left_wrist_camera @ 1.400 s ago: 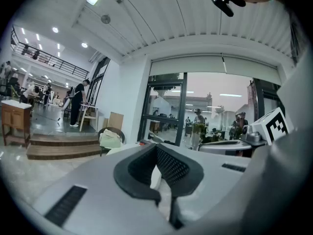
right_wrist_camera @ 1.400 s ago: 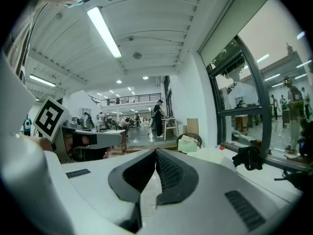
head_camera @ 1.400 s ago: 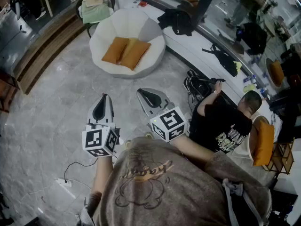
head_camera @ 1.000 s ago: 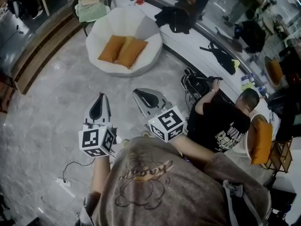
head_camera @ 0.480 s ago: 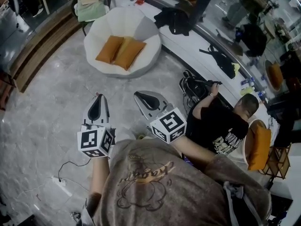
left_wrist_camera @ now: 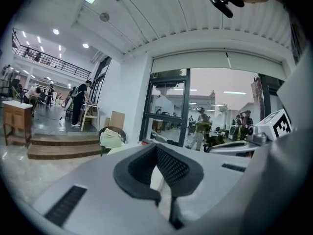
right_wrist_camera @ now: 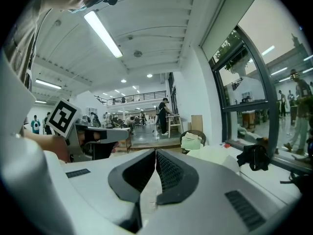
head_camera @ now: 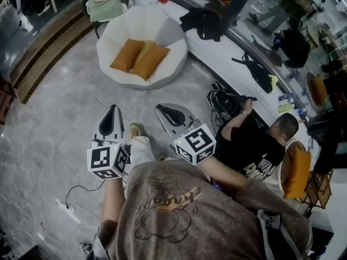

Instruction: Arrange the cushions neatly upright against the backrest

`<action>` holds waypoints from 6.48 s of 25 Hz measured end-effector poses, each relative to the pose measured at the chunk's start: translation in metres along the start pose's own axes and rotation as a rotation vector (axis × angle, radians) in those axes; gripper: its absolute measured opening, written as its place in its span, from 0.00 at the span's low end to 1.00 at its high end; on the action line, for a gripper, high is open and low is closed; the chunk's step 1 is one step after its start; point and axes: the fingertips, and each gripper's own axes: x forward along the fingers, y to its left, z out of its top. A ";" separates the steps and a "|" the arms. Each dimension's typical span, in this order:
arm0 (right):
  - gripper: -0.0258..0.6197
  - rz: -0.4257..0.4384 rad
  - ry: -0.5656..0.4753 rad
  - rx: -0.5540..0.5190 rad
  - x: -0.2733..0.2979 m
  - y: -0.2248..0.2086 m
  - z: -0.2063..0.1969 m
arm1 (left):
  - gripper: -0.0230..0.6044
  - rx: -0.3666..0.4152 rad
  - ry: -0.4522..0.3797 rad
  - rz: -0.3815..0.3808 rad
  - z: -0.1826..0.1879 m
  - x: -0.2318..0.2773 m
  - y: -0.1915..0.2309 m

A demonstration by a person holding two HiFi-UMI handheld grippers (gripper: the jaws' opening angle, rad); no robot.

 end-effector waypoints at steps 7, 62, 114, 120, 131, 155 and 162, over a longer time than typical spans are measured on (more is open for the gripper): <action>0.07 -0.009 0.011 0.008 0.025 -0.012 -0.001 | 0.04 -0.012 0.020 -0.019 -0.005 0.024 0.014; 0.07 -0.212 0.041 0.107 0.288 -0.186 0.058 | 0.04 0.016 0.136 -0.237 0.055 0.316 0.181; 0.07 -0.011 0.007 0.099 0.447 -0.425 0.110 | 0.04 0.006 0.121 -0.085 0.116 0.578 0.211; 0.07 -0.053 0.010 0.103 0.475 -0.434 0.110 | 0.04 0.021 0.122 -0.127 0.122 0.603 0.231; 0.07 -0.121 0.033 0.132 0.520 -0.454 0.098 | 0.04 0.017 0.146 -0.171 0.108 0.652 0.269; 0.07 -0.177 0.109 0.137 0.602 -0.487 -0.038 | 0.04 -0.043 0.225 -0.169 -0.052 0.720 0.331; 0.07 -0.183 0.159 0.171 0.610 -0.488 -0.105 | 0.05 -0.073 0.296 -0.182 -0.129 0.716 0.333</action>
